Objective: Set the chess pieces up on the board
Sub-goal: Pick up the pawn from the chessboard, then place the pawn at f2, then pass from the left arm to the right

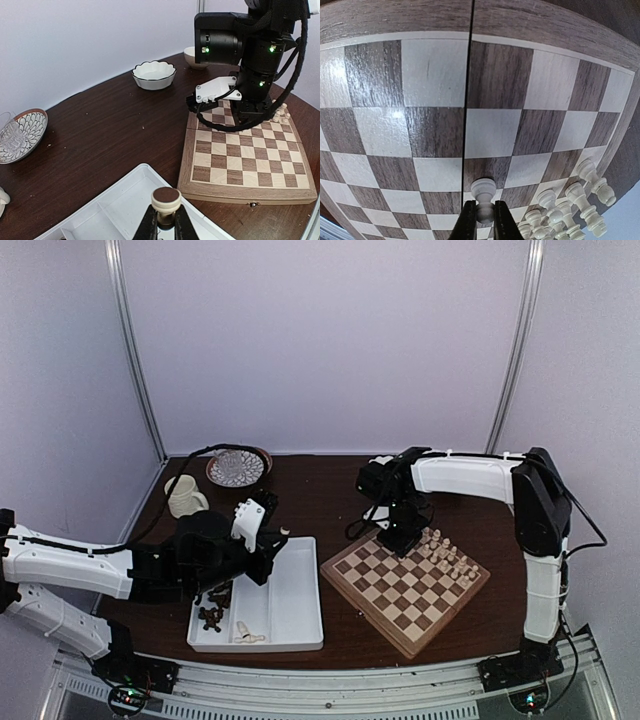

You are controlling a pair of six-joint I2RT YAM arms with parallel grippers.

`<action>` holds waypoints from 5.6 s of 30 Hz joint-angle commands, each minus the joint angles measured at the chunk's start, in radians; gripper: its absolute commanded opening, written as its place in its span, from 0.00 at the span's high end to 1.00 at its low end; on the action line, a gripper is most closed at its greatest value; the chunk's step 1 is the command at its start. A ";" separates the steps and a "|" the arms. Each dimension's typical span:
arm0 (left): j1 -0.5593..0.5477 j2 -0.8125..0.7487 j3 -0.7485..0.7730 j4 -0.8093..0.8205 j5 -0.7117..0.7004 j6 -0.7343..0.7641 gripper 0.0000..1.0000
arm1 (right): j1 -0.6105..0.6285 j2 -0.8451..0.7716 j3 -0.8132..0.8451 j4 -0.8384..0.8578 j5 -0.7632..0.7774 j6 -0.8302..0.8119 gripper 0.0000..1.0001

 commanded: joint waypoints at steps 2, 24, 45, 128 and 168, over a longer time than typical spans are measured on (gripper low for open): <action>0.004 0.000 0.020 0.016 0.008 0.016 0.91 | -0.005 -0.036 -0.013 0.003 0.030 0.007 1.00; 0.005 -0.008 0.018 0.016 0.012 0.015 0.92 | -0.096 -0.063 -0.024 0.063 0.107 0.067 0.94; 0.004 -0.003 0.020 0.013 0.020 0.011 0.92 | -0.104 -0.014 -0.009 0.056 0.123 0.066 0.92; 0.218 0.252 -0.018 0.406 0.973 -0.404 0.93 | 0.523 -0.688 -0.980 1.692 -0.015 -0.722 0.01; 0.218 0.289 0.014 0.374 1.012 -0.406 0.87 | 0.524 -0.556 -0.910 1.679 0.117 -0.565 0.71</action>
